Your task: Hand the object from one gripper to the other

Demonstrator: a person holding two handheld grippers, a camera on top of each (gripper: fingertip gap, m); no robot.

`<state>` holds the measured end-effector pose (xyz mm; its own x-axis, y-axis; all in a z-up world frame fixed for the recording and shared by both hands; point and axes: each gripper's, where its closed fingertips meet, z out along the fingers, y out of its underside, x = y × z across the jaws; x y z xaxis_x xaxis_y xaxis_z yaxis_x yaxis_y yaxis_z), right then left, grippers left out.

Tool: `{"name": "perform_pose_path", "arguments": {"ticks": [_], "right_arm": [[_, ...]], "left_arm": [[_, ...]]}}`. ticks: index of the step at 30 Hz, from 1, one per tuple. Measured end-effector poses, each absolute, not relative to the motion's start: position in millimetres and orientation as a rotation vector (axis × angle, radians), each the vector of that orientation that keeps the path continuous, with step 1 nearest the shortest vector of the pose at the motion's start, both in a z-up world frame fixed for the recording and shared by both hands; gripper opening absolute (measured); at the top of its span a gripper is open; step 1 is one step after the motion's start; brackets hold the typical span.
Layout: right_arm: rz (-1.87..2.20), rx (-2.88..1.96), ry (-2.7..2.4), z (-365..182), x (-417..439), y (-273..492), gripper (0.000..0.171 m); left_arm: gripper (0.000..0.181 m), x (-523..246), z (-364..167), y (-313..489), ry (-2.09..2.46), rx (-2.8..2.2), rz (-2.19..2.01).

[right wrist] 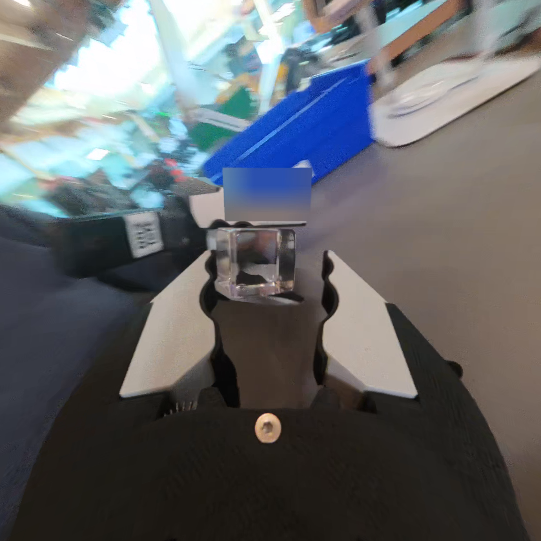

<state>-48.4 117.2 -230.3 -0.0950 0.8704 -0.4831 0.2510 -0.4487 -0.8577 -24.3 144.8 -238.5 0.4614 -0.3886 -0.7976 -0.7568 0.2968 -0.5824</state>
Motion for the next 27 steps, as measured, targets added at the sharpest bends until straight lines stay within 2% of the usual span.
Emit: {"name": "perform_pose_path", "arguments": {"ticks": [1,3,6,9,13,16,23,27], "right_arm": [[1.438,-1.682,-1.220,-233,-49,125,0.077],[1.218,-1.694,-1.240,-239,-51,131,0.078],[1.006,-1.700,-1.278,-250,-54,132,0.065],[1.013,-1.667,-1.310,-246,-54,128,0.051],[1.057,-1.639,-1.321,-234,-43,131,0.046],[0.816,-1.583,-1.333,-223,-24,142,0.046],[0.406,-1.659,-1.156,-157,58,174,0.046],[0.153,-1.953,-1.050,-170,138,239,0.046]], "left_arm": [[0.044,-30,-243,151,1.130,-1.364,0.388],[0.044,-34,-251,157,1.143,-1.420,0.464],[0.045,-31,-255,160,1.162,-1.409,0.527],[0.044,-25,-246,155,1.092,-1.344,0.427],[0.077,-20,-220,148,0.917,-1.220,0.147],[0.075,-25,-214,145,0.845,-1.164,-0.008],[0.061,-41,-209,154,0.723,-1.220,-0.073],[0.057,-40,-211,157,0.714,-1.236,-0.094]]}}
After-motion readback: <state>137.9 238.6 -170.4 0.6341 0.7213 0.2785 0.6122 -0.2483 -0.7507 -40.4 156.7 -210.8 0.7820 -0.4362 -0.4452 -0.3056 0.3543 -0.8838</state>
